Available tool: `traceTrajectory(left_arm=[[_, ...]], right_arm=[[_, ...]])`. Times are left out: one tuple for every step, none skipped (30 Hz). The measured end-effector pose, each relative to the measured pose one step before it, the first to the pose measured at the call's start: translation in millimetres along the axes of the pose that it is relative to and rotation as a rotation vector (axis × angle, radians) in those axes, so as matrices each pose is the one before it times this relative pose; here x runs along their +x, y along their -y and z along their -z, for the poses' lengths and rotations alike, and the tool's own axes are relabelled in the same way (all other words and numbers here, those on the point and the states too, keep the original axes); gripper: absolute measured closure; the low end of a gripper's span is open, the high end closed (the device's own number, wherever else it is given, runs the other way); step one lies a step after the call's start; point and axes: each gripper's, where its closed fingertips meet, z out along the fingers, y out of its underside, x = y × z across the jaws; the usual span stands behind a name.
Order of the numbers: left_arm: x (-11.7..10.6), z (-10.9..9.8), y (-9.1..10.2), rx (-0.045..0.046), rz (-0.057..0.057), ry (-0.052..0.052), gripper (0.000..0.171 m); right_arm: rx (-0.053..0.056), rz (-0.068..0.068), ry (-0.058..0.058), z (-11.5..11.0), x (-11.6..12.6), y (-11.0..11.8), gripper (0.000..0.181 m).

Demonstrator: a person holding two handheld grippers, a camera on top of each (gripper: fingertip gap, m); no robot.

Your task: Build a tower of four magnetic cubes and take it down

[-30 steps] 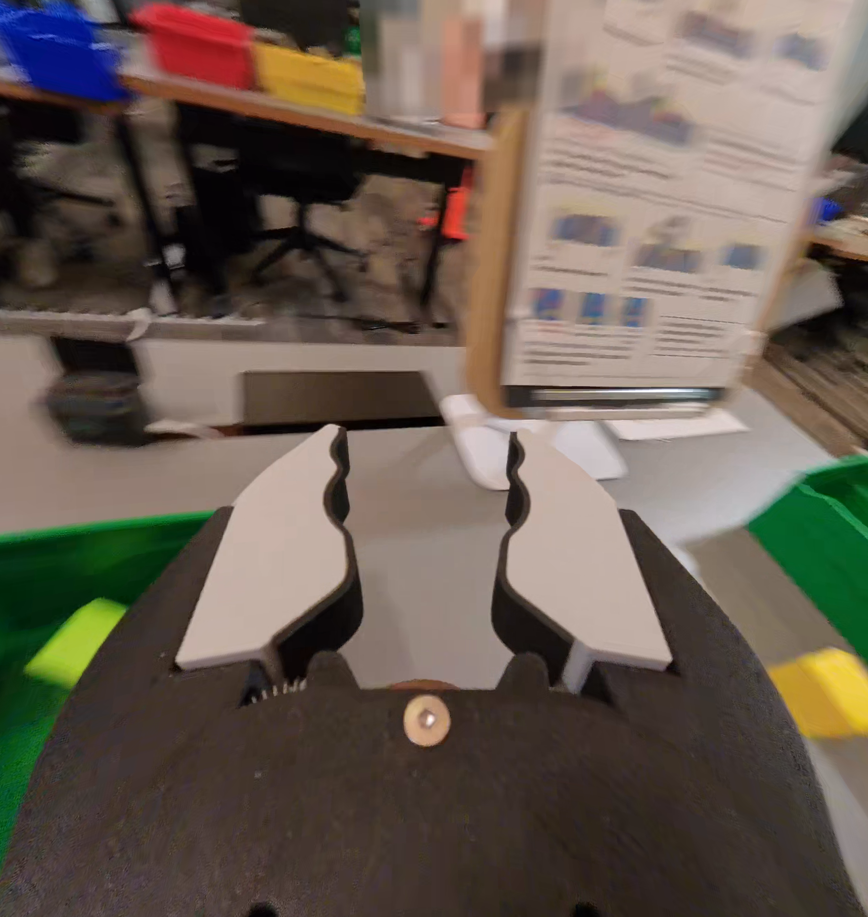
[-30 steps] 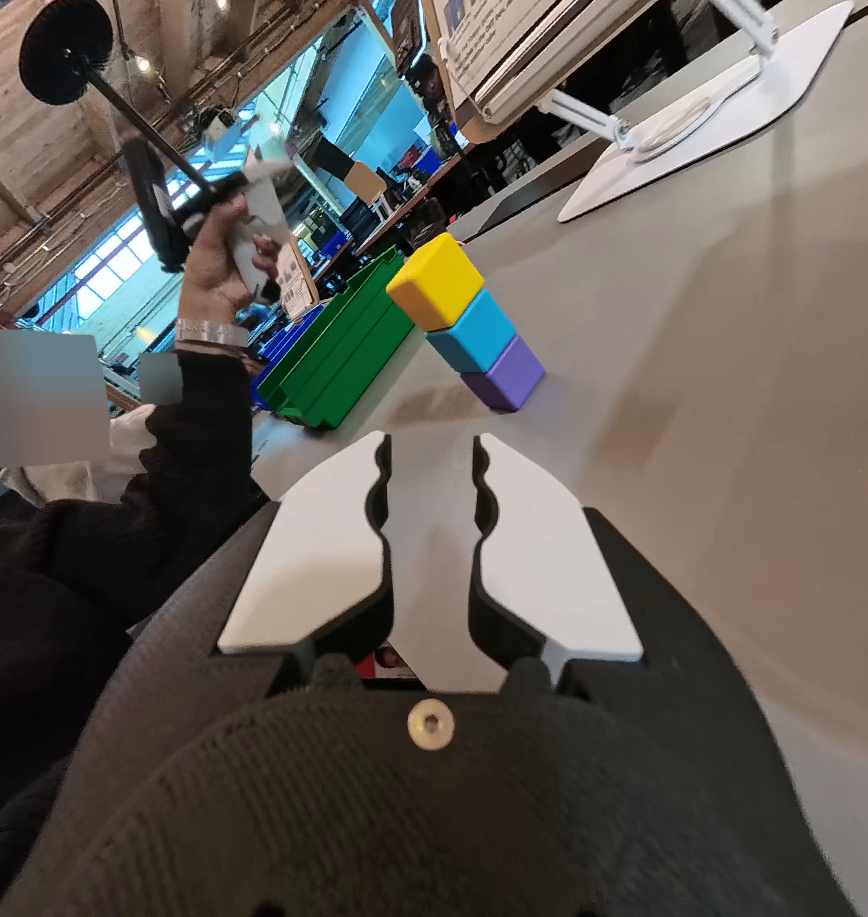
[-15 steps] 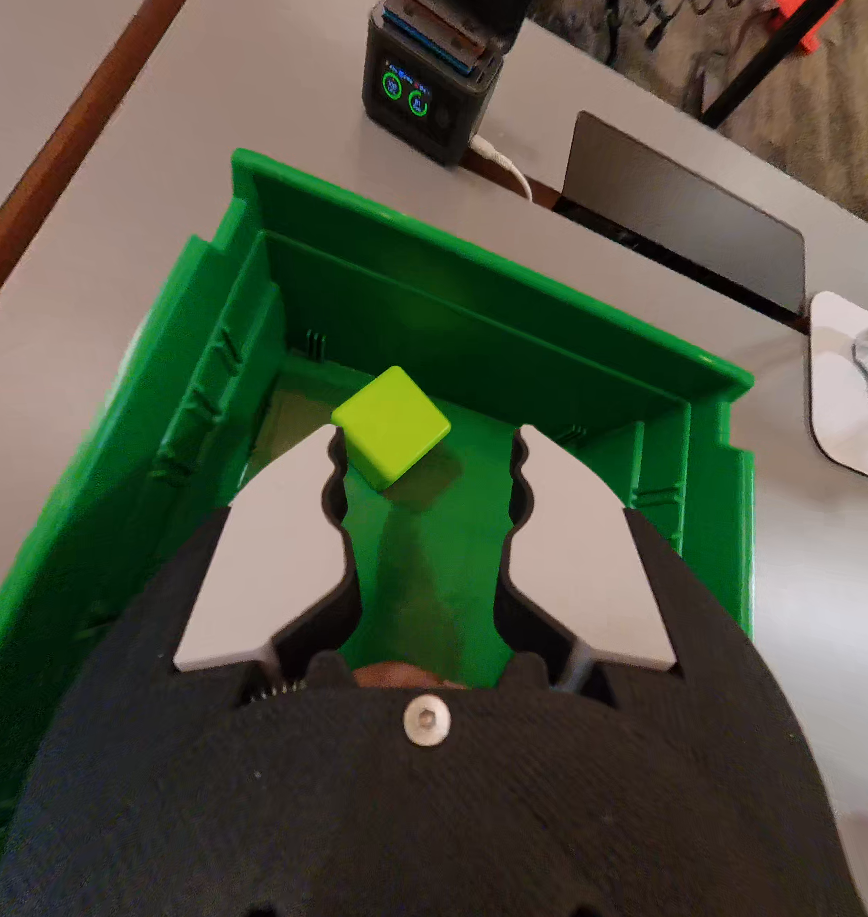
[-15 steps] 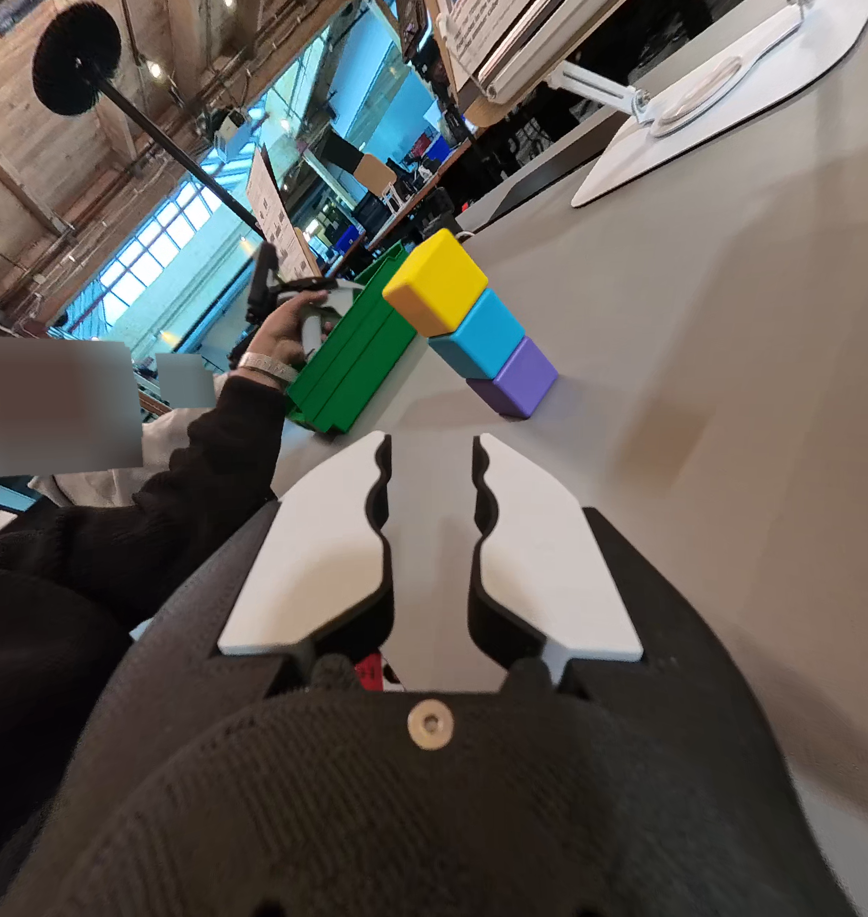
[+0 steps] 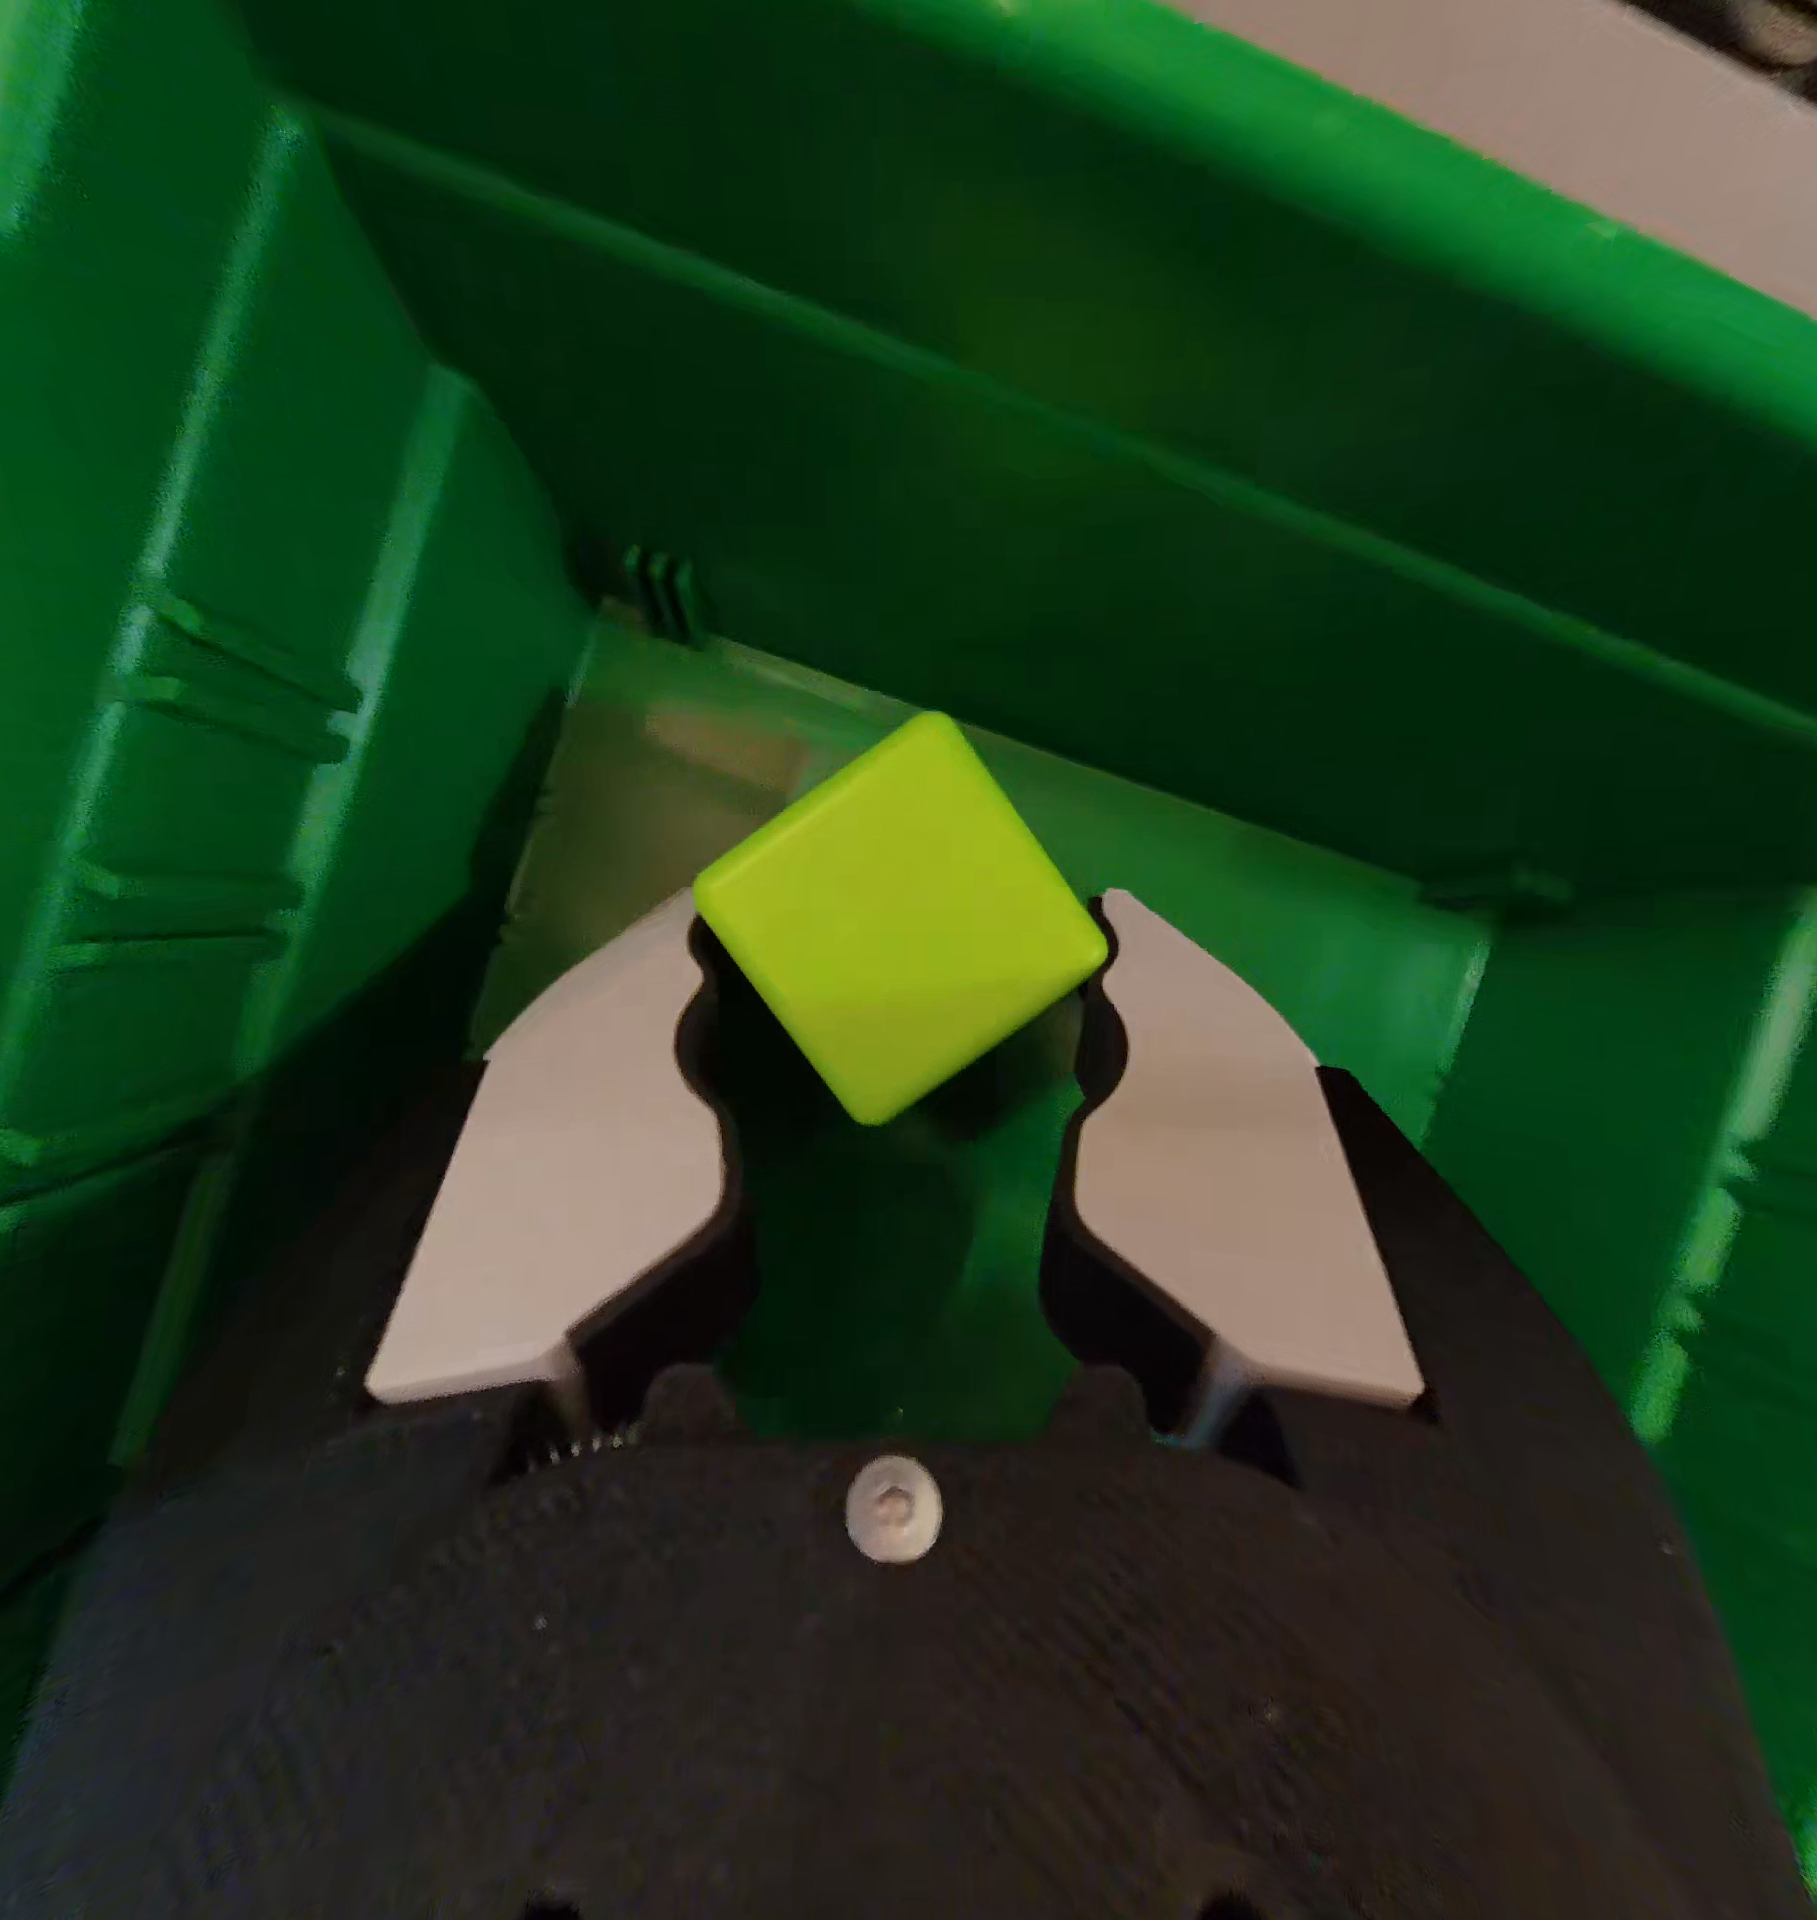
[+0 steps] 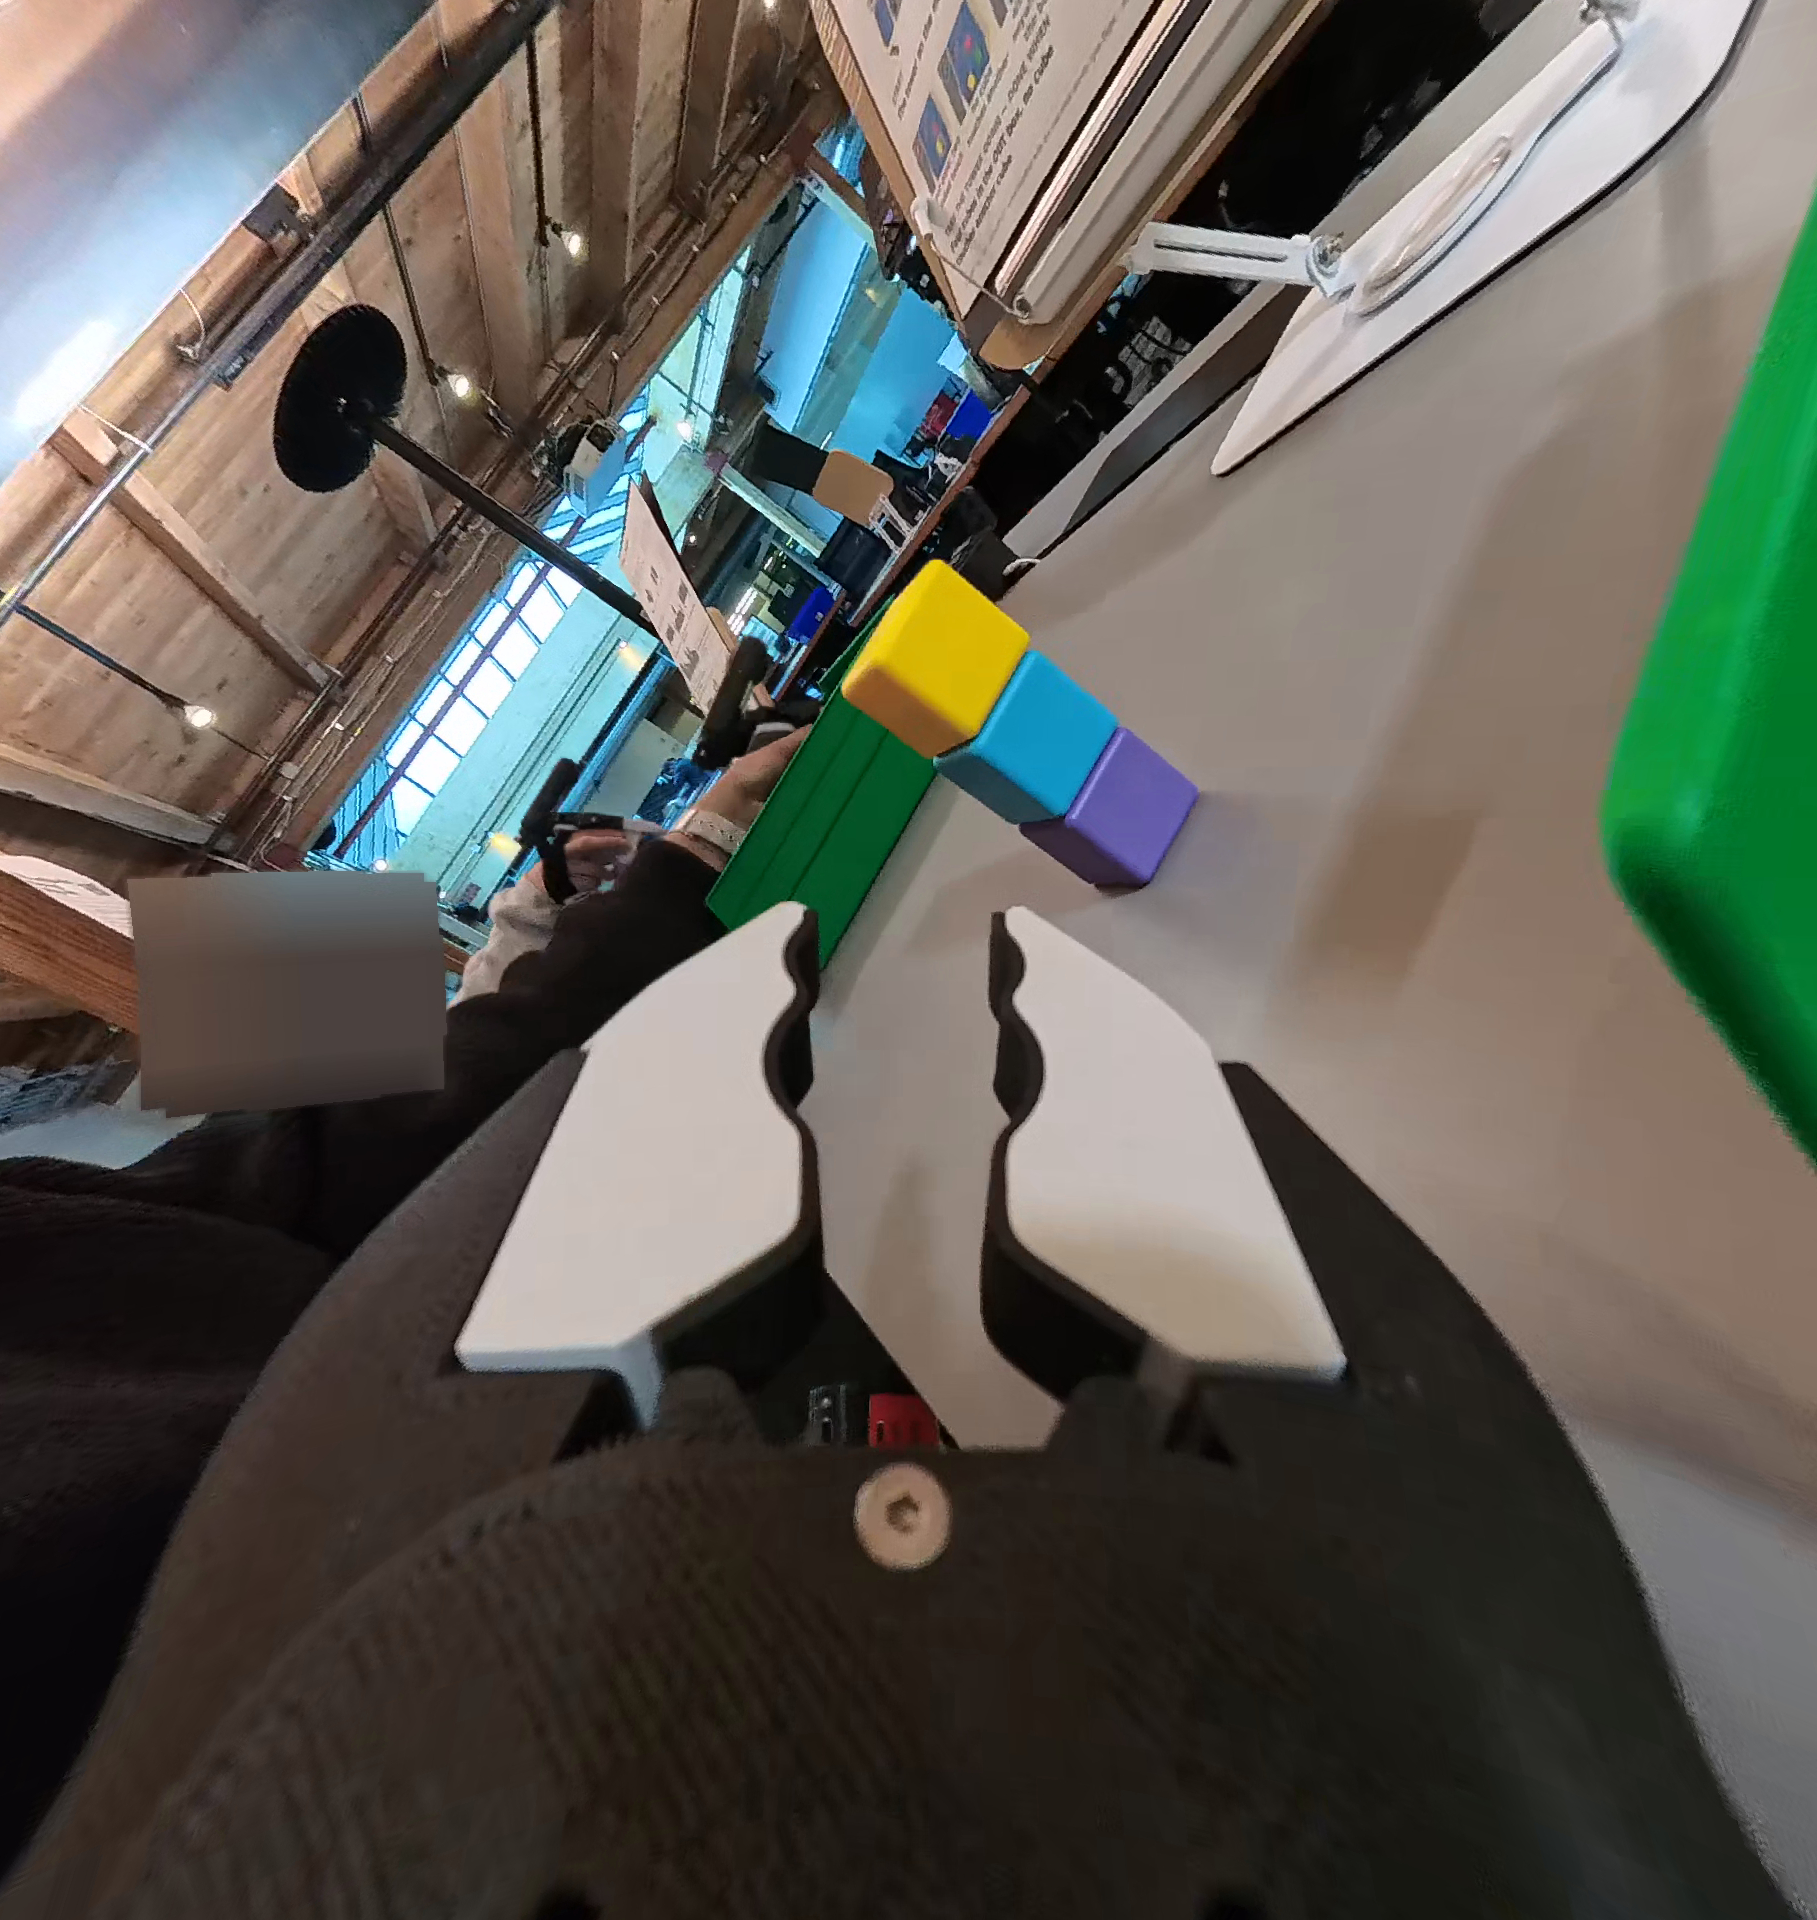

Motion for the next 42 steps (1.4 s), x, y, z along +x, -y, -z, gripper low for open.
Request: traceTrajectory(left_arm=[[4.27, 2.67, -2.09, 0.00193, -0.0097, -0.0464, 0.104], [2.91, 3.2, -3.07, -0.00663, -0.022, -0.033, 0.103], [1.56, 4.2, -2.42, -0.00364, -0.0413, -0.0144, 0.103], [1.27, 5.83, -1.27, 0.0032, -0.0574, 0.0011, 0.103], [3.05, 7.97, 2.67, 0.02618, -0.0738, 0.0032, 0.103], [4.68, 10.58, 5.65, 0.04158, -0.0823, 0.0063, 0.103], [5.91, 12.8, 6.23, 0.03305, -0.0763, 0.0053, 0.103], [8.47, 14.34, 8.99, 0.03672, -0.0773, -0.0055, 0.103], [11.02, 15.37, 12.04, 0.04131, -0.0783, -0.0161, 0.103], [13.29, 15.71, 14.45, 0.03993, -0.0842, -0.0235, 0.103], [14.53, 15.56, 16.45, 0.03529, -0.0944, -0.0255, 0.104], [16.02, 14.54, 18.25, 0.03093, -0.1012, -0.0301, 0.104], [18.68, 12.86, 20.08, 0.03037, -0.1009, -0.0466, 0.104], [21.97, 10.6, 21.95, 0.03355, -0.0921, -0.0696, 0.104], [24.2, 7.63, 22.97, 0.03313, -0.0824, -0.0874, 0.104], [24.41, 4.05, 23.12, 0.03118, -0.0789, -0.0927, 0.104], [22.8, 0.26, 21.78, 0.02199, -0.0775, -0.0883, 0.103], [20.97, -2.96, 19.72, 0.01156, -0.0754, -0.0868, 0.103], [19.66, -5.36, 17.45, 0.00248, -0.0687, -0.0912, 0.103], [18.04, -7.27, 14.96, -0.00612, -0.0578, -0.0958, 0.103], [14.06, -8.92, 12.75, -0.01351, -0.0449, -0.0826, 0.103], [10.34, -10.01, 10.76, -0.01949, -0.0387, -0.0671, 0.103], [7.31, -10.64, 8.49, -0.02592, -0.036, -0.0532, 0.103], [4.77, -11.16, 6.54, -0.02998, -0.0334, -0.043, 0.103], [2.53, -11.43, 4.69, -0.03163, -0.0288, -0.035, 0.103], [1.04, -11.43, 3.9, -0.0257, -0.0228, -0.0322, 0.103], [-0.03, -11.12, 3.34, -0.01779, -0.0177, -0.03, 0.103], [-1.44, -10.35, 3.12, -0.00857, -0.0147, -0.0238, 0.103], [-1.36, -9.25, 2.73, -0.00145, -0.0104, -0.0254, 0.103], [-1.33, -8.02, 2.88, 0.007, -0.0089, -0.023, 0.103], [-0.85, -6.81, 3.21, 0.01525, -0.0068, -0.0245, 0.103], [-0.38, -5.38, 2.7, 0.01478, -0.0056, -0.0259, 0.103], [-0.88, -4.11, 1.82, 0.00837, -0.0089, -0.0208, 0.103], [-1.71, -2.73, 1.17, 0.00436, -0.0136, -0.0126, 0.103], [-1.82, -1.48, 1.21, 0.00492, -0.0138, -0.0121, 0.103], [-0.76, -0.76, 1.5, 0.00803, -0.0076, -0.0215, 0.103], [-0.25, -0.29, 2.45, 0.01553, -0.0094, -0.0248, 0.103], [0.8, -0.29, 3.16, 0.02022, -0.0101, -0.0297, 0.103], [1.0, -0.86, 3.21, 0.01929, -0.0127, -0.0276, 0.103], [1.14, -1.67, 2.68, 0.01336, -0.0153, -0.0249, 0.103], [-0.42, -2.83, 1.06, 0.00018, -0.0209, -0.0098, 0.103], [-1.11, -3.84, -2.09, -0.02383, -0.027, 0.0024, 0.103]], right_arm=[[0.0025, -0.008, -0.0018, 1.98, 1.43, 0.41, 0.149], [0.0064, -0.0108, -0.0019, 2.12, 1.35, 1.09, 0.149], [0.0092, -0.0119, -0.0019, 2.41, 1.33, 1.57, 0.149], [0.0103, -0.0098, -0.0018, 2.62, 1.02, 1.82, 0.149], [0.0105, -0.0063, -0.0032, 2.68, 0.88, 1.8, 0.149], [0.0099, -0.0026, -0.0048, 2.81, 0.8, 1.65, 0.15], [0.0088, 0.0019, -0.0054, 2.47, 0.53, 1.4, 0.15], [0.006, 0.0066, -0.0056, 2.16, 0.27, 1.0, 0.15], [0.0009, 0.01, -0.0057, 1.53, 0.22, 0.18, 0.15], [-0.0042, 0.0111, -0.0052, 0.81, 0.13, -0.68, 0.15], [-0.0067, 0.009, -0.0032, 0.2, -0.17, -1.23, 0.15], [-0.0069, 0.0052, 0.0, -0.18, -0.63, -1.43, 0.15], [-0.0057, 0.0018, 0.003, -0.37, -0.96, -1.36, 0.15], [-0.0043, 0.0001, 0.0045, -0.28, -1.34, -1.25, 0.15], [-0.0032, 0.0, 0.0038, -0.26, -1.27, -0.97, 0.15], [-0.0018, 0.001, 0.0022, 0.03, -0.95, -0.56, 0.15], [0.0002, 0.0016, 0.0009, 0.08, -0.77, -0.16, 0.15], [0.0013, 0.0016, 0.0008, 0.3, -0.64, 0.16, 0.15], [0.001, 0.0011, 0.0011, 0.33, -0.76, 0.03, 0.15], [0.0007, 0.0, 0.0015, 0.25, -0.67, -0.04, 0.151], [0.0014, -0.0016, 0.0024, 0.4, -0.68, 0.0, 0.151], [0.0019, -0.0024, 0.003, 0.27, -0.82, 0.07, 0.151], [0.0018, -0.0016, 0.0028, 0.27, -0.88, 0.04, 0.151], [0.0008, 0.0004, 0.0013, 0.24, -0.4, -0.07, 0.151], [-0.0005, 0.0023, -0.0005, 0.23, -0.14, -0.05, 0.151], [-0.001, 0.0031, -0.0011, 0.16, 0.13, -0.09, 0.151], [-0.0007, 0.002, -0.0008, 0.15, 0.17, -0.03, 0.151], [0.0002, -0.0004, -0.0001, 0.19, 0.32, 0.15, 0.151], [0.0016, -0.0031, 0.0009, 0.29, 0.14, 0.36, 0.151], [0.0021, -0.0048, 0.0019, 0.16, 0.12, 0.24, 0.151], [0.0012, -0.0055, 0.0024, 0.13, 0.22, 0.23, 0.151], [0.0003, -0.0056, 0.0023, 0.0, 0.15, 0.03, 0.151], [0.0006, -0.0064, 0.0028, -0.11, 0.2, -0.04, 0.151], [0.0016, -0.0084, 0.0069, -0.37, -0.42, -0.18, 0.152], [0.0016, -0.0124, 0.0137, -0.64, -1.32, -0.34, 0.152], [0.0, -0.0159, 0.0168, -0.78, -1.9, -0.82, 0.152], [-0.0026, -0.0155, 0.0142, -0.88, -1.49, -1.14, 0.152], [-0.0053, -0.0112, 0.0087, -0.99, -0.63, -1.46, 0.152], [-0.0069, -0.0046, 0.0047, -0.85, -0.41, -1.4, 0.152], [-0.0068, 0.0014, 0.0017, -0.71, -0.06, -0.98, 0.152], [-0.0056, 0.0046, -0.0013, -0.33, 0.2, -0.74, 0.152], [-0.0041, 0.0042, -0.0017, -0.11, 0.47, -0.48, 0.152]])
